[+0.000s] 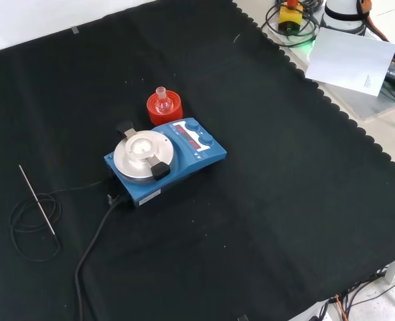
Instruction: Pick up the round-bottom flask.
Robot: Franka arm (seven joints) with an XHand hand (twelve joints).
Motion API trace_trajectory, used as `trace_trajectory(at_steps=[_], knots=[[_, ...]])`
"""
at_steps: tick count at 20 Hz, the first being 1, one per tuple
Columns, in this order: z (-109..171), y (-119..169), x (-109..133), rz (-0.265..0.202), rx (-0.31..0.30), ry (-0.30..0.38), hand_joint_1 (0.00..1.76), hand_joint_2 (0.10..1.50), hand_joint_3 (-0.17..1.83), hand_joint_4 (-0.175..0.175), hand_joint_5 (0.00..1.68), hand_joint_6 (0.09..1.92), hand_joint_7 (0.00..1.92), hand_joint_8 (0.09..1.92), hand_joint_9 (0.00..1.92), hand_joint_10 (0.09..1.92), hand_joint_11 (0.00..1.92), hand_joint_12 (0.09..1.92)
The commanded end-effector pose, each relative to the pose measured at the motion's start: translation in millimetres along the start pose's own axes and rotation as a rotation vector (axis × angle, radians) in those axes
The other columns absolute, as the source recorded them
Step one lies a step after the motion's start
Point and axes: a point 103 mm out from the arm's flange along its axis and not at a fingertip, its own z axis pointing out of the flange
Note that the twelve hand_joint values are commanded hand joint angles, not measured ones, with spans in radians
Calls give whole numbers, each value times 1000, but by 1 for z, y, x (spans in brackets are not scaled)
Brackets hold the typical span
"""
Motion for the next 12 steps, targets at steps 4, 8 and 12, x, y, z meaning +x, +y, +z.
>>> trace_trajectory(at_steps=[4,8,12], knots=[[3,2,2,3,-3,-11,120,1287,273,14,240,154,31,377,158,548,3,995],[6,5,0,15,1,-8,103,1297,265,11,237,118,28,370,150,550,0,986],[15,12,-8,41,13,1,104,1298,263,10,240,114,28,369,149,551,0,985]])
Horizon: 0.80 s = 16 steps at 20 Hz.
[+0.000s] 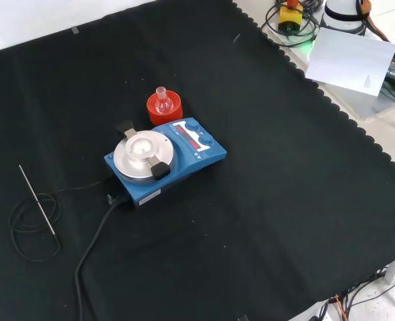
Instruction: Pick up the round-bottom flask.
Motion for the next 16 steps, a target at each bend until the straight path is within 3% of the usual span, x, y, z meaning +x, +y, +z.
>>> trace_trajectory(at_steps=[1,9,16], knots=[[5,0,-13,47,-11,6,104,1298,262,10,241,113,28,368,149,551,0,984],[45,36,-37,89,31,20,114,1294,251,9,251,96,29,364,149,552,0,976],[92,84,-51,79,69,55,139,1286,238,7,267,87,39,364,154,556,0,976]])
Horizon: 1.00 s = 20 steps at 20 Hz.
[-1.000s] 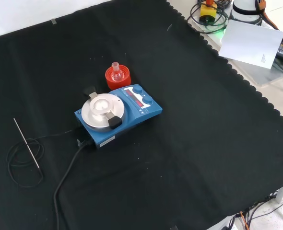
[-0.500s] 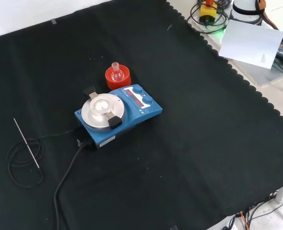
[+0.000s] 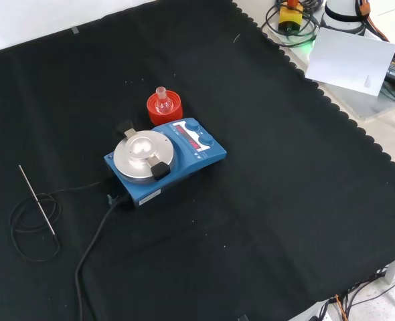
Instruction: Pick up the round-bottom flask.
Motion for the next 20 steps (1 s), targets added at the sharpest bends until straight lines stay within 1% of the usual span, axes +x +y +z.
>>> trace_trajectory(at_steps=[1,6,11,16,20], knots=[[60,59,-23,15,34,39,149,1282,234,6,269,87,43,364,157,557,0,979],[94,79,-30,9,41,68,280,1225,207,-3,288,87,78,376,196,574,0,1034],[137,95,-36,14,101,84,425,1140,196,-9,306,87,111,395,245,592,0,1104],[177,105,-40,11,143,101,497,1052,284,-12,325,87,115,417,265,600,0,1136],[204,110,-41,0,160,118,533,969,413,-14,336,87,119,436,283,608,0,1157]])
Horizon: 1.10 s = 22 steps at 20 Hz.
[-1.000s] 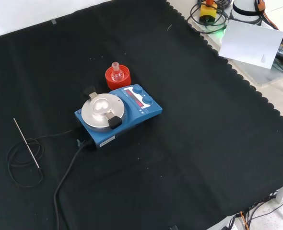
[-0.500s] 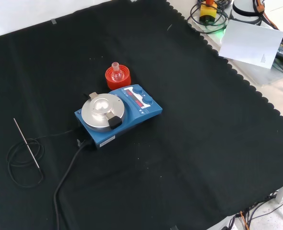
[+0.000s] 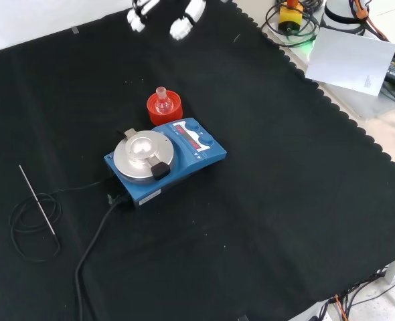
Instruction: Pick up the round-bottom flask.
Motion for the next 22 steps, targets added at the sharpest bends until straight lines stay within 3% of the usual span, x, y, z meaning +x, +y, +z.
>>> trace_trajectory(at_steps=[1,11,22], knots=[[47,22,-12,-10,14,43,543,953,432,-15,339,87,124,441,289,611,0,1163],[92,32,-19,-9,48,96,610,857,518,-23,387,87,164,479,343,623,0,1222],[128,42,-29,30,78,217,643,813,550,-30,432,87,185,496,365,627,0,1242]])
